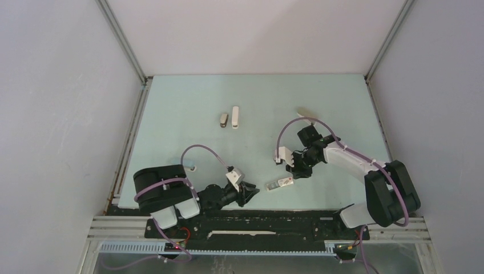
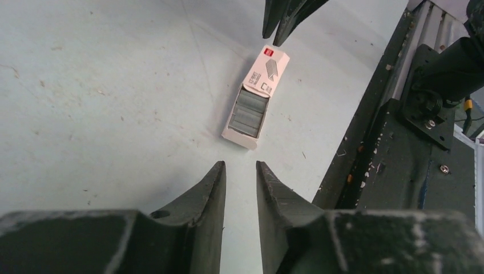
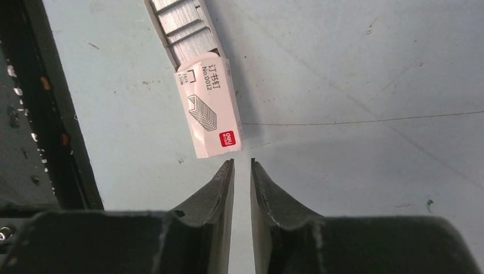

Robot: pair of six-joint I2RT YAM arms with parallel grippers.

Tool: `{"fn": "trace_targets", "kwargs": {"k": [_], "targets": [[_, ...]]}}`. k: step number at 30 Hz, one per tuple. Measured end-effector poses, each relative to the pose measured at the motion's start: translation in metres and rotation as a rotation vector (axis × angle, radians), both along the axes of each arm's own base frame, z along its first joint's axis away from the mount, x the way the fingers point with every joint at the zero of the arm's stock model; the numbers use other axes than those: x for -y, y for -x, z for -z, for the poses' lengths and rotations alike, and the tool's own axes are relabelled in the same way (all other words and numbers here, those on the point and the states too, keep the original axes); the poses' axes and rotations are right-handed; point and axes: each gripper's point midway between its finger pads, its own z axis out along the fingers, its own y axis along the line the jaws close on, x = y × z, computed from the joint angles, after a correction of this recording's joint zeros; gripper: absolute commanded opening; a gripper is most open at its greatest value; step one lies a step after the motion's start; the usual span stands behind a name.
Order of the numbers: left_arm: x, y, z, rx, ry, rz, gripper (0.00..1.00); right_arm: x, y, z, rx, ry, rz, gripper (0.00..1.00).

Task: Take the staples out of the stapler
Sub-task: Close the staple box at the center of the board.

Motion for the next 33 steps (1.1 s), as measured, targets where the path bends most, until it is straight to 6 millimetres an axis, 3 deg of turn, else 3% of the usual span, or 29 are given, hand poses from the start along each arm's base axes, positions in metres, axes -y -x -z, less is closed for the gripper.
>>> {"fn": "trace_targets", "kwargs": {"k": [2,4,15,29,33], "targets": [[0.002,0.003,0.007,-0.037,-0.011,0.008,0.16,0.002,0.001,0.006,-0.010,0.027,-0.002,0.22],[0.007,0.005,0.014,-0.072,-0.026,0.020,0.13,0.005,0.002,0.012,-0.021,0.054,-0.003,0.22],[0.030,0.002,0.041,-0.169,-0.162,0.036,0.09,0.003,0.007,0.022,-0.036,0.105,-0.031,0.21],[0.045,-0.008,0.042,-0.197,-0.206,0.017,0.06,-0.003,0.007,0.027,-0.023,0.137,-0.041,0.22],[0.045,-0.009,0.042,-0.199,-0.206,0.017,0.12,-0.002,0.006,0.028,-0.021,0.147,-0.027,0.24]]}}
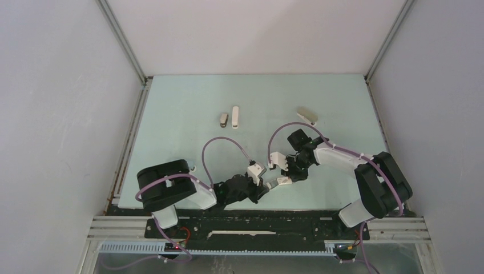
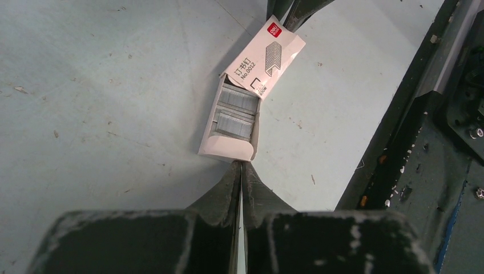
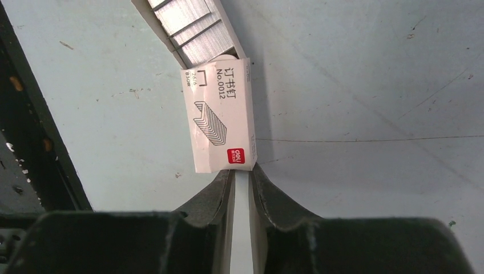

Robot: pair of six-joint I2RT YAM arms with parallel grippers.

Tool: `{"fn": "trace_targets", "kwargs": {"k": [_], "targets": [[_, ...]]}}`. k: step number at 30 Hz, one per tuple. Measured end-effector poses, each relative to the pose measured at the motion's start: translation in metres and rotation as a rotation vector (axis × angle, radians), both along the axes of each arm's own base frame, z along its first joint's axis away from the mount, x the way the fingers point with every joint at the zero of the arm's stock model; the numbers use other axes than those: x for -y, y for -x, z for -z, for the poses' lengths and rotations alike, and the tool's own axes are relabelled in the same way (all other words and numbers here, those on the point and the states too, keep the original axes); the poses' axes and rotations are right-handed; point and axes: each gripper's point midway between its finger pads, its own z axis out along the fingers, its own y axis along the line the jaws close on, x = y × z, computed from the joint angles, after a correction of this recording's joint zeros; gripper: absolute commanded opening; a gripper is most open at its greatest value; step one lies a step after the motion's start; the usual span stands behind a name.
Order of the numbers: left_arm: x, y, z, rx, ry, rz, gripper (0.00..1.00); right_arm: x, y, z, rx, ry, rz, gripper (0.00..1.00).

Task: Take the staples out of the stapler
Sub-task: Close the staple box at the center of the board.

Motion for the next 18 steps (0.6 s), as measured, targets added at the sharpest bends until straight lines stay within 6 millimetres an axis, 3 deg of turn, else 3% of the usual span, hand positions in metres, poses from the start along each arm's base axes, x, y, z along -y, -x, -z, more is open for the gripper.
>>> {"fn": "trace_targets", "kwargs": {"k": [6,14,18], "targets": [[-0.003,-0.002,-0.003,-0.001,0.001,-0.010,0.41,0.006,-0.008,-0.001,0.005,0.001,0.049,0.32],[-0.034,0.006,-0.007,0.016,-0.003,-0.027,0.55,0.019,-0.020,-0.003,0.034,0.015,0.101,0.45],[-0.050,0.009,-0.008,0.078,-0.014,-0.012,0.81,0.023,-0.025,-0.010,0.064,0.008,0.117,0.57]]}}
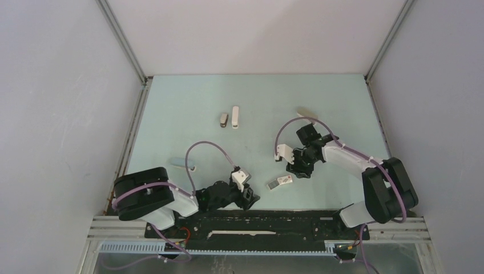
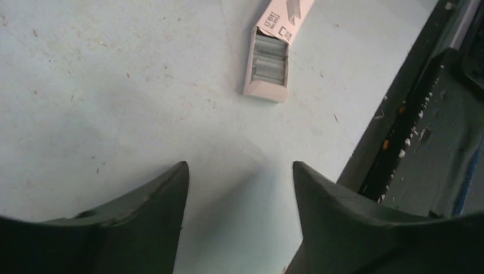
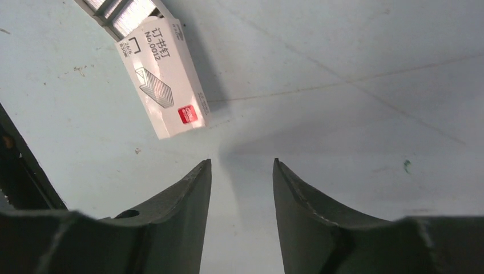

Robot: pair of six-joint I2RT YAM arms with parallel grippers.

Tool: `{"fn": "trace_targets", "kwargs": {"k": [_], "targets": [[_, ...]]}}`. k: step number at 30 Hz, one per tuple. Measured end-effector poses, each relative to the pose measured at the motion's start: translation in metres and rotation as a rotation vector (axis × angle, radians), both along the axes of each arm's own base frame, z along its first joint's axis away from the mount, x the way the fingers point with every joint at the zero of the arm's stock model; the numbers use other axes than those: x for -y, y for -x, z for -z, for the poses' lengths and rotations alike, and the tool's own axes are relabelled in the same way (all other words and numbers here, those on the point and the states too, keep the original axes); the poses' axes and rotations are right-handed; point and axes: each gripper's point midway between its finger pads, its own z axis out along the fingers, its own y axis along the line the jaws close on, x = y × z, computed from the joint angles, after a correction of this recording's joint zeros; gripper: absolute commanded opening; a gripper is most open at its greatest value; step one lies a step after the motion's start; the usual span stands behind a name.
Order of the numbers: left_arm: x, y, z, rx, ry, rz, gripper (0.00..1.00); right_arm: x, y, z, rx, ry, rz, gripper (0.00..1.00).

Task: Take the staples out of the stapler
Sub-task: Close the staple box at the center of the board.

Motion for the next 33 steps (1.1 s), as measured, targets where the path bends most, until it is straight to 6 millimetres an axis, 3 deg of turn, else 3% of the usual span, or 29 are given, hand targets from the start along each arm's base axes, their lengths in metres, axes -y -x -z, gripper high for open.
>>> {"fn": "trace_targets", "kwargs": {"k": [3,9,13,17,23,33], "targets": [[-0.008,0.007,-0.001,0.089,-0.008,0.053,0.99,0.001,-0.005,-0.013,0.038,-0.039,0.011,0.71],[0.005,0.004,-0.017,0.288,0.010,0.152,1.00,-0.015,0.005,-0.048,0.152,-0.217,-0.122,0.99],[0.016,-0.001,-0.006,0.379,-0.048,0.211,0.98,-0.026,0.026,-0.054,0.205,-0.309,-0.293,1.00],[0.028,-0.008,0.002,0.421,-0.082,0.232,0.93,-0.039,0.041,-0.041,0.175,-0.316,-0.414,0.99],[0.042,-0.016,0.001,0.461,-0.076,0.229,0.85,-0.045,0.042,-0.018,0.127,-0.272,-0.459,0.94],[0.055,-0.023,0.002,0.486,-0.066,0.223,0.69,-0.039,0.033,0.002,0.103,-0.206,-0.432,0.75]]}}
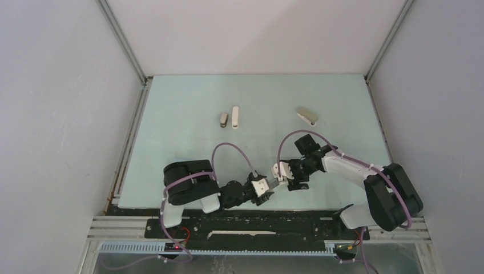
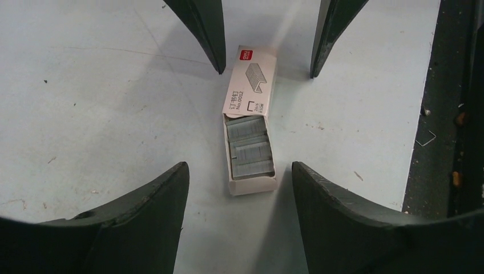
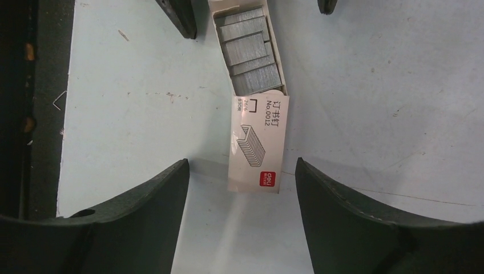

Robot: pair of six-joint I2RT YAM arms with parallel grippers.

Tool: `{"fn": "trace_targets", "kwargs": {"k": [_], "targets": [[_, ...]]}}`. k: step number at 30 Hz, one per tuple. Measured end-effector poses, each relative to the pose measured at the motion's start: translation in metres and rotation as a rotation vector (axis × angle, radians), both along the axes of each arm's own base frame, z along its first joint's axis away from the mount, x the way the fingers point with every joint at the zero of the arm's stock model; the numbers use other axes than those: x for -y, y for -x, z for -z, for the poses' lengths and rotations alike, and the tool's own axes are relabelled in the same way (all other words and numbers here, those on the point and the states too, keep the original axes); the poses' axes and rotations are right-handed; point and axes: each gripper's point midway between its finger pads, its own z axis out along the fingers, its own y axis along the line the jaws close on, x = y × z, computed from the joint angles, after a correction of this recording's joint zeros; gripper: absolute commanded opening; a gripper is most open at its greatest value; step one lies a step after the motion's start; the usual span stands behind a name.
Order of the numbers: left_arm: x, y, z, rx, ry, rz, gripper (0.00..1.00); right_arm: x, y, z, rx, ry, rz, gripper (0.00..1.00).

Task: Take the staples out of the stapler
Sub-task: Close the staple box at the center of the board.

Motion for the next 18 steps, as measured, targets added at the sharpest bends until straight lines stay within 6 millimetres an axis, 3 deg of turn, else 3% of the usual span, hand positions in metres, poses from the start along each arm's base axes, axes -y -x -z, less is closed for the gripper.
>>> {"fn": "trace_targets", "kwargs": {"k": [7,18], "targets": [[0.0078,-0.0026,0.0016,0.008,0.008,0.006,0.50,0.0002,0.0013,0.0032,-0.023,0.006,0.012,0.68],[0.0081,-0.0045,0.0034,0.006,0.013,0.010,0.42,0.0019,0.0024,0.0045,-0.038,0.009,0.023,0.58]]}}
